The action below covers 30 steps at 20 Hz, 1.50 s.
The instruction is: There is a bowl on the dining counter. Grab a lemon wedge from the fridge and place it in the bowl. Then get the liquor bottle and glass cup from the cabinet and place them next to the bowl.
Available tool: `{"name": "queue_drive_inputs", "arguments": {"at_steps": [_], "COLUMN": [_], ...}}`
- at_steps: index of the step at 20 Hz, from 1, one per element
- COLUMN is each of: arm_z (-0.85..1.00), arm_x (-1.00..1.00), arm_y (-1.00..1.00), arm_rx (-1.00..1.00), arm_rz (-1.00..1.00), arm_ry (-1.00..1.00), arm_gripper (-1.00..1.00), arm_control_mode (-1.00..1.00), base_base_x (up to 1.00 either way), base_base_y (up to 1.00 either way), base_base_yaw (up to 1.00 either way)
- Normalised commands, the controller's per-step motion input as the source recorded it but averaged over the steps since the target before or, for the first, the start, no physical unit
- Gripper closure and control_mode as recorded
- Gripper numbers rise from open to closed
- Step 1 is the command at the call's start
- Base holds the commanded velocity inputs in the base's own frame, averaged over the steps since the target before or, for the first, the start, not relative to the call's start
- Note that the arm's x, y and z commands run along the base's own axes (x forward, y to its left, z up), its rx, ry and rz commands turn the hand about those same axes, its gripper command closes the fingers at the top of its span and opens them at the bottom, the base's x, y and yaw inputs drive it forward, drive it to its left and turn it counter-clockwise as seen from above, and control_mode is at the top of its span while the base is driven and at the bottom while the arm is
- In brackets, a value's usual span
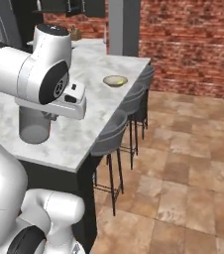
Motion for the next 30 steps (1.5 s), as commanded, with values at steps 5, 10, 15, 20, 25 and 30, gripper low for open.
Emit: {"name": "queue_drive_inputs", "arguments": {"at_steps": [5,10,15,20,25,30], "arm_z": [0.00,0.00,0.00,0.00,0.00,0.00], "arm_x": [0.00,0.00,0.00,0.00,0.00,0.00], "arm_y": [0.00,0.00,0.00,0.00,0.00,0.00], "arm_rx": [0.00,0.00,0.00,0.00,0.00,0.00], "arm_rz": [0.00,0.00,0.00,0.00,0.00,0.00], "arm_ry": [0.00,0.00,0.00,0.00,0.00,0.00], "arm_gripper": [1.00,1.00,1.00,1.00,1.00,1.00], "arm_control_mode": [1.00,1.00,1.00,1.00,1.00,1.00], "base_base_x": [0.71,0.70,0.66,0.66,0.67,0.68], "base_base_y": [-1.00,-1.00,-1.00,-1.00,-1.00,-1.00], "base_base_yaw": [0.35,0.38,0.41,0.39,0.39,0.40]}}
